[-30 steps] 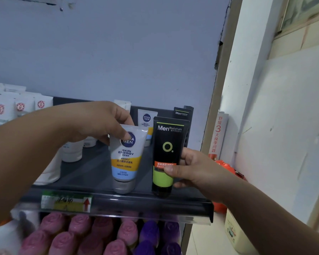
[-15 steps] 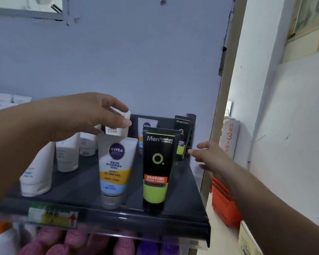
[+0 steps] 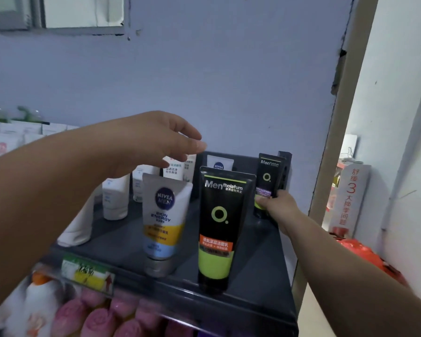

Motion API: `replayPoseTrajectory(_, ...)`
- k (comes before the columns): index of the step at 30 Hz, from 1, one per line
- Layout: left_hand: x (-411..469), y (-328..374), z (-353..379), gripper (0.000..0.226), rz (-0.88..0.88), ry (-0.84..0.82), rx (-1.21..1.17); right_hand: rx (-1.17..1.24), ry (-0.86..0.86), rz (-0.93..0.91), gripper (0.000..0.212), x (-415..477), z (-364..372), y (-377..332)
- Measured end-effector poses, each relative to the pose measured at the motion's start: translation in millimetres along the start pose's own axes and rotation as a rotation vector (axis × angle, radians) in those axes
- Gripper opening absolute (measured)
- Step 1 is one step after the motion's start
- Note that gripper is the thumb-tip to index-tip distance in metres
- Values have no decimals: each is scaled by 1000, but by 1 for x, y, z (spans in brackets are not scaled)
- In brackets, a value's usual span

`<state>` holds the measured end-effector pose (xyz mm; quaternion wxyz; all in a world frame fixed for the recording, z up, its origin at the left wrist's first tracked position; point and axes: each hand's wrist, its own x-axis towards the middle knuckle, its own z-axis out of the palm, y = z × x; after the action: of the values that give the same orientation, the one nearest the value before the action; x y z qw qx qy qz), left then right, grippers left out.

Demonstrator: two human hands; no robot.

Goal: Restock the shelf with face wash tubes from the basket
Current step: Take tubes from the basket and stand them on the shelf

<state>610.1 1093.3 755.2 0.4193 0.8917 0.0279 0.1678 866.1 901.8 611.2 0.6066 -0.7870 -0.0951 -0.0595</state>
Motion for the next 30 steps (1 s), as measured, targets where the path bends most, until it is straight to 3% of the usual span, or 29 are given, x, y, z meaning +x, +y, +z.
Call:
replayPoseTrajectory(4, -1, -7, 2, 23, -28, -10, 15, -20, -35, -16, 40, -8, -3, 2)
replayPoseTrajectory(8, -2, -21, 3, 23, -46, 12, 17, -34, -201, -94, 23, -63, -22, -10)
replayPoseTrajectory(14, -11, -39, 2, 48, -82, 121, -323, -104, -434, -127, 27, -153, -51, -27)
replayPoseTrajectory(18, -30, -65, 15, 66, -23, -64, -482, -106, -436, -110, 30, -189, -56, -34)
replayPoseTrajectory(21, -38, -90, 21, 98, -5, -160, -577, -98, -417, -99, 44, -206, -56, -37)
replayPoseTrajectory(25, -45, -111, 32, 75, -16, -228, -580, -109, -355, -114, 40, -225, -55, -40)
replayPoseTrajectory(30, -46, -123, 35, 46, 81, -294, -403, -105, -290, -69, 27, -234, -49, -45)
